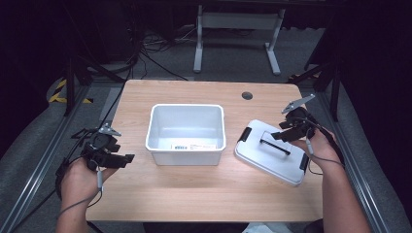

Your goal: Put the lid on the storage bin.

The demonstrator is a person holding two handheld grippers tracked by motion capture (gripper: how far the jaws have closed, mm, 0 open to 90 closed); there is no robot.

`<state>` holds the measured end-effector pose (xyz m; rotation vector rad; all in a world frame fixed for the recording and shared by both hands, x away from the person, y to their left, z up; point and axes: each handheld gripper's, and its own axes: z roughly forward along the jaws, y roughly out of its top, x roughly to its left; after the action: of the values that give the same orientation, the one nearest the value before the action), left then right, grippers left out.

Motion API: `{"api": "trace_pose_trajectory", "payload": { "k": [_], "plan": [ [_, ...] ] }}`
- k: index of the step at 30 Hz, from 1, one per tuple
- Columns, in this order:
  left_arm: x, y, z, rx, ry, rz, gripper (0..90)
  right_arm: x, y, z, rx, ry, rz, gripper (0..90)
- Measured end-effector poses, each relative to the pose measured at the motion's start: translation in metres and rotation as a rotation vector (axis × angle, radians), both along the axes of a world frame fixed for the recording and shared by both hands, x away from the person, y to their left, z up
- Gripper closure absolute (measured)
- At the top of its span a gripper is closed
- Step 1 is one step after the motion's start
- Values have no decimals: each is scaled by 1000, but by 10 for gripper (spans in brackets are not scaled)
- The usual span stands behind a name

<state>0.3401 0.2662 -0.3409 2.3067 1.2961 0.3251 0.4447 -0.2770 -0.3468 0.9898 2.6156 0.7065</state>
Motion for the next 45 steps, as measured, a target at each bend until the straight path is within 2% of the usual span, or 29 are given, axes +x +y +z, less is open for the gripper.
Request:
{"api": "trace_pose_trajectory", "payload": {
  "k": [5,15,21,23,35,37,40,45],
  "plan": [
    [2,-1,1,2,3,-8,379,1,2,-8,-38,32,32,424],
    [3,-2,0,3,9,-22,376,5,8,-27,-118,111,46,417],
    [3,-3,0,10,12,-25,375,10,7,-37,-140,154,47,440],
    [3,-4,-1,10,11,-27,376,12,8,-43,-155,174,48,475],
    [3,-2,0,9,10,-31,377,20,16,-60,-222,225,69,629],
    [3,-2,0,4,7,-27,377,21,16,-60,-220,231,75,693],
    [4,-2,0,-9,9,-22,377,20,17,-60,-246,207,78,798],
    [7,-1,3,-18,-2,-25,377,23,14,-58,-271,182,71,817]
  ]
}}
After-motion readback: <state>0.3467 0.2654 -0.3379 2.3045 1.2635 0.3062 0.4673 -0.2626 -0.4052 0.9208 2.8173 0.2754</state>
